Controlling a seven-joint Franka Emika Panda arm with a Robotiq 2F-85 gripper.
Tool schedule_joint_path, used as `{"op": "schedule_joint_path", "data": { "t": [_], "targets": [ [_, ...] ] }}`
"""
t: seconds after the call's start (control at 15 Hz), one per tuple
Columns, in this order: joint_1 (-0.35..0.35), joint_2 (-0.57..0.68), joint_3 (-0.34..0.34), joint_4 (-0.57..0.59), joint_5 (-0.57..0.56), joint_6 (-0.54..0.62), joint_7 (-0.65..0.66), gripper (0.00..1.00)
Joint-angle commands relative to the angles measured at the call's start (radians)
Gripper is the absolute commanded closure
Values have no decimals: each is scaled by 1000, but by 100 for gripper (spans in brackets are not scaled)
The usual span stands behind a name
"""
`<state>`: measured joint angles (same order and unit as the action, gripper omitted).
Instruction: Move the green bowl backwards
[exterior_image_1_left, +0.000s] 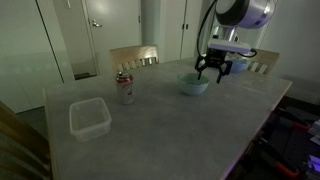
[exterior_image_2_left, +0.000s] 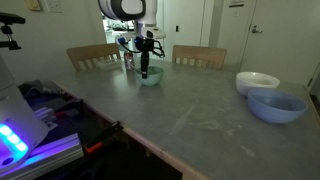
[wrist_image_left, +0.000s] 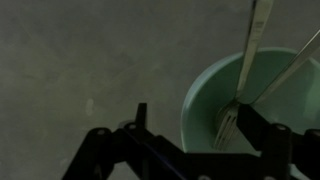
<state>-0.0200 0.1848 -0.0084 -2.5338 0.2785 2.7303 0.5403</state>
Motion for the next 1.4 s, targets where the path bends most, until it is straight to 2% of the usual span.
{"op": "schedule_joint_path", "data": {
  "t": [0.0,0.13,0.2,0.47,0.6,1.33],
  "targets": [
    [4,54,-20,18,1,26,-53,32],
    [2,68,-24,21,5,31,-71,43],
    [2,73,-28,21,4,32,-75,61],
    [5,79,-38,24,-2,35,-87,89],
    [10,76,-41,24,-8,38,-83,99],
    [63,113,-45,91,-61,32,-12,99]
  ]
}}
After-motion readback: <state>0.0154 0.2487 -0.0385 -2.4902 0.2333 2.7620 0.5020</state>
